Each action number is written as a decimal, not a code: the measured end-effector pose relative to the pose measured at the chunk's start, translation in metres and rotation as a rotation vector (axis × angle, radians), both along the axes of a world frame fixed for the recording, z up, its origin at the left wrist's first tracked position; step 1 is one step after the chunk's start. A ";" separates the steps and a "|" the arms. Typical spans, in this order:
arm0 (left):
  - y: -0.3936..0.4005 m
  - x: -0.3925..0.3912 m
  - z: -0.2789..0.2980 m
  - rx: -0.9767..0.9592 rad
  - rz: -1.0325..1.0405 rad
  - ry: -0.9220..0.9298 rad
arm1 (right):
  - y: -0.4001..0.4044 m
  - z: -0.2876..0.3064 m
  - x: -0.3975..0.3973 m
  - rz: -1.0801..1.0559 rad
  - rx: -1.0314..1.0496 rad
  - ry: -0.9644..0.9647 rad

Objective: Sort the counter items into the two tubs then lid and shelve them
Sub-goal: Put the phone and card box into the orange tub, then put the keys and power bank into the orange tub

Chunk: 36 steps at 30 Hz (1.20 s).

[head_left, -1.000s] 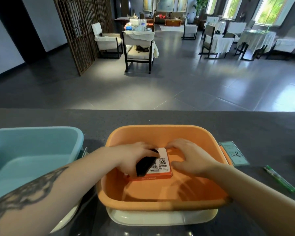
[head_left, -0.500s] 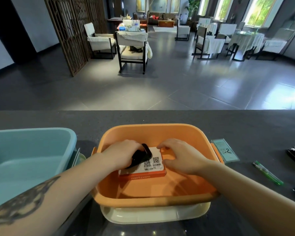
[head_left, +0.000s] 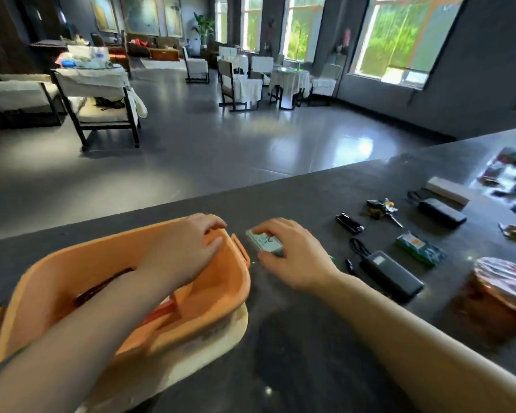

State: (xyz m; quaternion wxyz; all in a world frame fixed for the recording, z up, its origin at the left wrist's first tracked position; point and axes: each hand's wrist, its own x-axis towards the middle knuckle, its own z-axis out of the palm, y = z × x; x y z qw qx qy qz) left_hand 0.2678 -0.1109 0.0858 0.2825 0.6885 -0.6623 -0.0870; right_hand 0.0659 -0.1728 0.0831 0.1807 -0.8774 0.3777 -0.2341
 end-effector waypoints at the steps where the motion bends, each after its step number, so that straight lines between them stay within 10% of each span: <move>1: -0.009 -0.019 0.002 -0.018 -0.024 0.010 | -0.005 -0.002 -0.020 -0.055 -0.001 0.003; 21: -0.171 -0.141 -0.128 0.233 0.613 -0.006 | -0.154 -0.111 -0.101 -0.227 0.110 0.302; 36: -0.176 -0.150 -0.108 -0.006 0.568 0.226 | -0.171 -0.109 -0.095 -0.235 0.098 0.186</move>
